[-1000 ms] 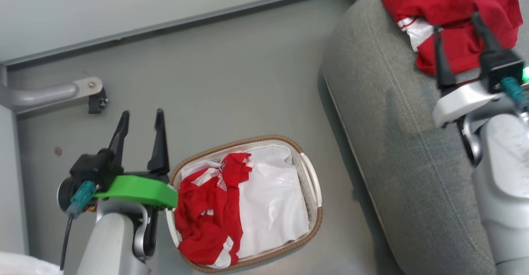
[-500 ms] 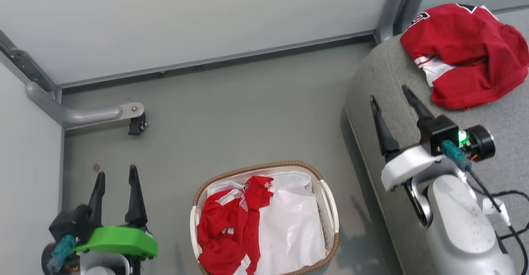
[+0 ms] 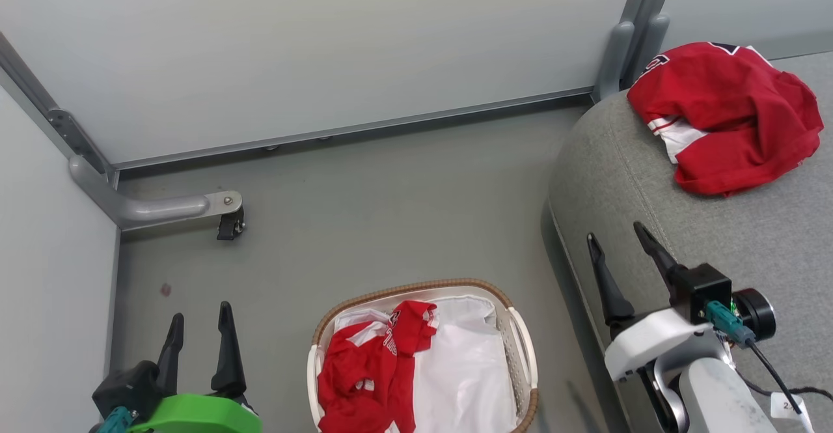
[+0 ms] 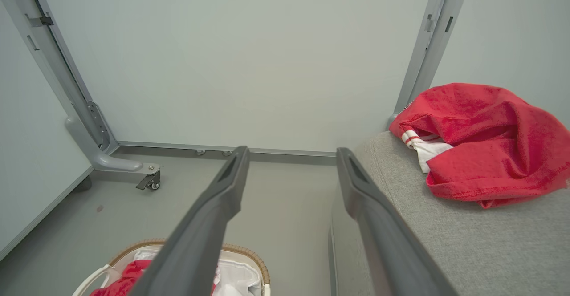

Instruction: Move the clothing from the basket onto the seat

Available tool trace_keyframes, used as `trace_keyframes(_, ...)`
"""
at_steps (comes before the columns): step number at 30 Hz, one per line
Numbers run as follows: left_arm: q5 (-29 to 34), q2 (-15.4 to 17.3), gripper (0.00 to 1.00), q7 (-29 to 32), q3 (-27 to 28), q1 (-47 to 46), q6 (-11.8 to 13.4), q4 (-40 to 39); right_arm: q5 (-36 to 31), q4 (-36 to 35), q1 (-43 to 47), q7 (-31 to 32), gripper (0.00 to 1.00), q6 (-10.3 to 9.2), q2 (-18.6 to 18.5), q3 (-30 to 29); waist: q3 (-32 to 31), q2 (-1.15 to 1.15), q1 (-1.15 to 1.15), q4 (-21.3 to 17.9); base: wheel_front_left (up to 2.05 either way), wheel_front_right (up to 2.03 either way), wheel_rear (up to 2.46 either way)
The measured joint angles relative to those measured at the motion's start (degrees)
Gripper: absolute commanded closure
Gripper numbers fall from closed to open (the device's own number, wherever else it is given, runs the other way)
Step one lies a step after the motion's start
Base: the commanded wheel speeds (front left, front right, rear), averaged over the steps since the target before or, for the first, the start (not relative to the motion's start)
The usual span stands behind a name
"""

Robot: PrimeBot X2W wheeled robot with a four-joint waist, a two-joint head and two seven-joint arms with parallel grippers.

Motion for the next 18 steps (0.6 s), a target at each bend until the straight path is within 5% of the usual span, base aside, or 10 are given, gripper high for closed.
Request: trace_keyframes(18, -0.15, -0.01, 0.00, 0.00, -1.62, 0.20, 0.31, 1.30, 3.12, 0.35, 1.90, 0.00, 0.00, 0.00, 0.00, 0.68, -1.31, 0.00, 0.00, 0.02, 0.00, 0.00, 0.00)
